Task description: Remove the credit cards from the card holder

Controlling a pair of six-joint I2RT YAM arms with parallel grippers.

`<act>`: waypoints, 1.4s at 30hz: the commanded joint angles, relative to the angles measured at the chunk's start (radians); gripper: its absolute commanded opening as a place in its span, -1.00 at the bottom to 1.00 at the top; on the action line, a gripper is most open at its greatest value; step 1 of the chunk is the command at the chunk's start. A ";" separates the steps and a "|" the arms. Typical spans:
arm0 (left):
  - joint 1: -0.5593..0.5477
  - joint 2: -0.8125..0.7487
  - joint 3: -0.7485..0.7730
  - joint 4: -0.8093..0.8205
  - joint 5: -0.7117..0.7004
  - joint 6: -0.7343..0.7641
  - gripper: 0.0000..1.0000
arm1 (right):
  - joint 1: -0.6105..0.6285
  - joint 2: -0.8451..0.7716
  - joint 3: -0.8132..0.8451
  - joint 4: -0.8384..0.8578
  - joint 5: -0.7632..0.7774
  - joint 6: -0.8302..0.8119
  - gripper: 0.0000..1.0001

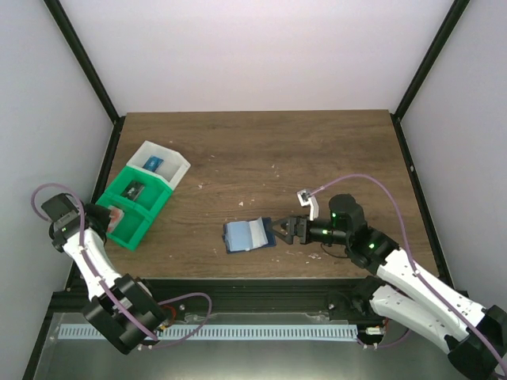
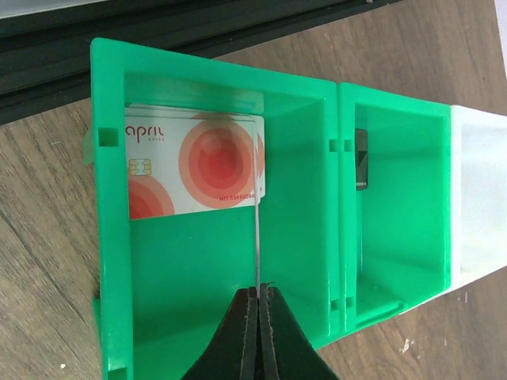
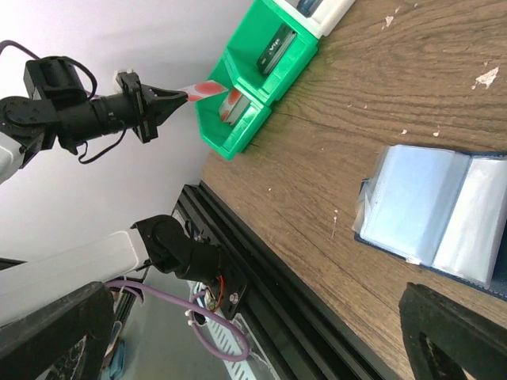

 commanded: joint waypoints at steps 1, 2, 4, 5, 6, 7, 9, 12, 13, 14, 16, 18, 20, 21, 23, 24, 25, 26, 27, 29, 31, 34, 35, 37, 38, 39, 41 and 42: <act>-0.004 0.033 0.008 0.008 0.036 0.018 -1.00 | -0.002 0.006 -0.016 0.060 -0.023 0.032 0.99; -0.003 0.048 0.012 0.028 0.080 0.031 -1.00 | -0.003 0.007 -0.019 0.068 -0.028 0.040 0.99; 0.005 0.077 0.029 0.045 0.145 0.041 -1.00 | -0.002 0.005 -0.023 0.073 -0.030 0.048 0.99; 0.006 0.088 0.037 0.053 0.166 0.046 -1.00 | -0.004 0.005 -0.025 0.072 -0.028 0.049 0.99; 0.007 0.098 0.041 0.060 0.178 0.049 -1.00 | -0.003 0.004 -0.024 0.070 -0.027 0.048 0.99; 0.008 0.111 0.047 0.058 0.180 0.050 -1.00 | -0.002 0.004 -0.024 0.071 -0.027 0.051 0.99; 0.010 0.129 0.053 0.059 0.182 0.055 -1.00 | -0.002 0.012 -0.023 0.081 -0.032 0.052 0.99; 0.012 0.144 0.059 0.055 0.151 0.074 -1.00 | -0.002 0.030 -0.017 0.096 -0.039 0.059 0.99; 0.012 0.147 0.057 0.059 0.142 0.080 -1.00 | -0.003 0.036 -0.012 0.096 -0.043 0.060 1.00; 0.012 0.150 0.053 0.068 0.141 0.091 -1.00 | -0.004 0.038 -0.008 0.092 -0.044 0.058 0.99; 0.011 0.158 0.040 0.084 0.130 0.098 -1.00 | -0.004 0.036 -0.002 0.069 -0.034 0.052 0.99; 0.013 0.175 0.029 0.104 0.144 0.098 -1.00 | -0.002 0.022 -0.005 0.050 -0.021 0.045 0.99; 0.013 0.206 0.027 0.109 0.171 0.099 -1.00 | -0.003 0.006 -0.006 0.044 -0.011 0.040 0.99; 0.014 0.219 0.029 0.113 0.181 0.098 -1.00 | -0.002 0.003 -0.005 0.041 -0.012 0.039 0.99; 0.015 0.238 0.032 0.123 0.184 0.101 -1.00 | -0.003 0.006 0.005 0.036 -0.019 0.037 0.99; 0.015 0.241 0.039 0.122 0.176 0.104 -1.00 | -0.003 0.009 0.010 0.035 -0.022 0.038 0.99; 0.015 0.242 0.046 0.120 0.166 0.111 -1.00 | -0.003 0.011 0.012 0.033 -0.023 0.039 0.99; 0.015 0.240 0.051 0.120 0.149 0.113 -1.00 | -0.004 0.009 0.012 0.035 -0.023 0.043 0.99; 0.014 0.239 0.054 0.124 0.139 0.112 -1.00 | -0.003 0.007 0.009 0.037 -0.020 0.046 0.99; 0.014 0.241 0.061 0.126 0.128 0.119 -1.00 | -0.004 -0.002 0.000 0.045 -0.016 0.055 0.99; 0.015 0.248 0.068 0.120 0.104 0.129 -1.00 | -0.003 -0.008 -0.008 0.051 -0.011 0.064 0.99; 0.014 0.260 0.075 0.114 0.064 0.144 -1.00 | -0.003 -0.006 -0.005 0.047 -0.014 0.065 0.99; 0.015 0.266 0.072 0.119 0.065 0.147 -1.00 | -0.003 -0.006 -0.002 0.044 -0.012 0.064 0.99; 0.015 0.280 0.061 0.133 0.092 0.149 -1.00 | -0.002 -0.007 0.003 0.039 -0.008 0.060 0.99; 0.015 0.290 0.061 0.133 0.104 0.150 -1.00 | -0.003 -0.006 0.006 0.037 -0.005 0.058 0.99; 0.015 0.299 0.063 0.135 0.112 0.151 -1.00 | -0.003 -0.007 0.007 0.034 -0.003 0.058 0.99; 0.015 0.312 0.063 0.141 0.110 0.159 -1.00 | -0.002 -0.010 0.007 0.033 0.002 0.059 0.99; 0.015 0.318 0.067 0.136 0.096 0.164 -1.00 | -0.003 -0.013 0.005 0.032 0.002 0.061 1.00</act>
